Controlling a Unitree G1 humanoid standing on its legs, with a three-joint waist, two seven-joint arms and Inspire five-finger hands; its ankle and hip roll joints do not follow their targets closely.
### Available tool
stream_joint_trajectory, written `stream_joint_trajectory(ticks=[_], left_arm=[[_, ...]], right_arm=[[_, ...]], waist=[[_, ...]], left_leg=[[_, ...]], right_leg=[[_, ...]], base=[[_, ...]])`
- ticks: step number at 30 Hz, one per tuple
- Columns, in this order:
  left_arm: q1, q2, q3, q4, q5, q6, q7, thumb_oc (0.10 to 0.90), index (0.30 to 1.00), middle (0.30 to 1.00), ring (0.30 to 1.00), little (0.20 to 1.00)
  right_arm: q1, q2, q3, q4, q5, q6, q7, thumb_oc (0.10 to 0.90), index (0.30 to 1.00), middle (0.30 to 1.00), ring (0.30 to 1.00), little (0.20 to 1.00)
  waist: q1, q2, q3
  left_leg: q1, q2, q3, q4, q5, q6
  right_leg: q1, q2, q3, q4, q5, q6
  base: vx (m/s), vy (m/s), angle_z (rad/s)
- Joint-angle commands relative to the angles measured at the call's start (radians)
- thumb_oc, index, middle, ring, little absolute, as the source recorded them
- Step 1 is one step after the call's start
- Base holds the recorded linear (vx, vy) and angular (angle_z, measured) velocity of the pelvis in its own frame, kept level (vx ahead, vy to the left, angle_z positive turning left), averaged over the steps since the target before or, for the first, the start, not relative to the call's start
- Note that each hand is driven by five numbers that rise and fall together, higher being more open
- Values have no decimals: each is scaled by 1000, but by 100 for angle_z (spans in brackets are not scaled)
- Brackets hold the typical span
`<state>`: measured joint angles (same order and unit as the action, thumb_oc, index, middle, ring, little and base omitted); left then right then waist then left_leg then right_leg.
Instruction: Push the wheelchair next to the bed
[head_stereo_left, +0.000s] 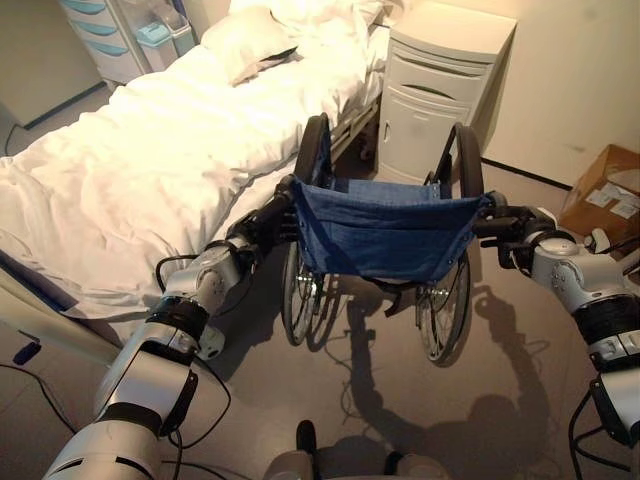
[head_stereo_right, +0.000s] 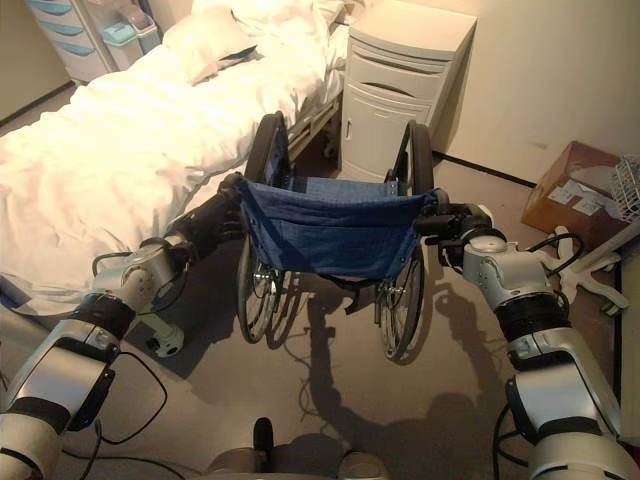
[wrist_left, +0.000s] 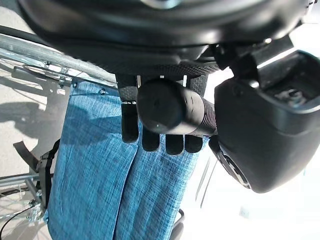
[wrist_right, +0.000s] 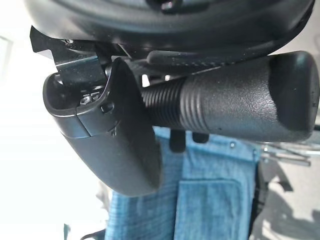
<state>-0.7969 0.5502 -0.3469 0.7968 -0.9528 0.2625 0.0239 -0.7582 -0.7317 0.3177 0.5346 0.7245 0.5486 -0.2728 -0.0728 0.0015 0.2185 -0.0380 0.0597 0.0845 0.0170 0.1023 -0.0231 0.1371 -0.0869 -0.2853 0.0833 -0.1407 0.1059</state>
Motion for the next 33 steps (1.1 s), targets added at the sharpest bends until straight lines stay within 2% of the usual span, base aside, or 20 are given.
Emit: stream_joint_trajectory(ticks=[1, 6, 16, 23, 27, 33], left_arm=[[-170, 158, 65, -12, -16, -162, 3, 400, 300, 300, 300, 300], [-187, 147, 41, -37, -19, -159, 4, 400, 300, 300, 300, 300], [-213, 90, 1, -43, -30, -166, 16, 400, 300, 300, 300, 300], [-239, 28, -30, -1, -18, -174, 7, 400, 300, 300, 300, 300], [-249, 8, -35, 11, -47, -189, 22, 400, 300, 300, 300, 300], [-230, -10, -10, 11, -70, -199, 44, 400, 300, 300, 300, 300]], right_arm=[[-62, 289, 8, -55, 224, -214, -9, 400, 300, 300, 300, 300], [-48, 283, -3, -76, 208, -228, -85, 400, 300, 300, 300, 300], [-19, 264, 13, -82, 171, -211, -90, 400, 300, 300, 300, 300], [26, 276, 17, -137, 159, -202, -107, 400, 300, 300, 300, 300], [45, 294, 13, -184, 170, -189, -138, 400, 300, 300, 300, 300], [83, 318, 18, -245, 137, -162, -103, 400, 300, 300, 300, 300]], waist=[[97, 27, -88], [70, 40, -83], [17, 45, -80], [-32, 46, -89], [-49, 47, -86], [-60, 49, -71]], left_leg=[[84, -97, 74, -44, -118, 5], [86, -96, 97, -49, -117, 0], [114, -107, 144, -28, -151, 13], [141, -119, 197, -17, -176, 34], [143, -124, 217, -11, -184, 45], [142, -129, 236, 17, -203, 55]], right_leg=[[-73, 1, 63, -38, 101, -9], [-71, 10, 59, -54, 94, -25], [-65, 8, 92, -68, 102, -29], [-68, -4, 139, -57, 118, -6], [-83, -13, 159, -48, 128, 7], [-96, -36, 166, -25, 129, 22]], base=[[45, -70, 22], [15, -16, 12], [61, 38, -2], [99, 85, -4], [67, 83, -2], [58, 92, -5]])
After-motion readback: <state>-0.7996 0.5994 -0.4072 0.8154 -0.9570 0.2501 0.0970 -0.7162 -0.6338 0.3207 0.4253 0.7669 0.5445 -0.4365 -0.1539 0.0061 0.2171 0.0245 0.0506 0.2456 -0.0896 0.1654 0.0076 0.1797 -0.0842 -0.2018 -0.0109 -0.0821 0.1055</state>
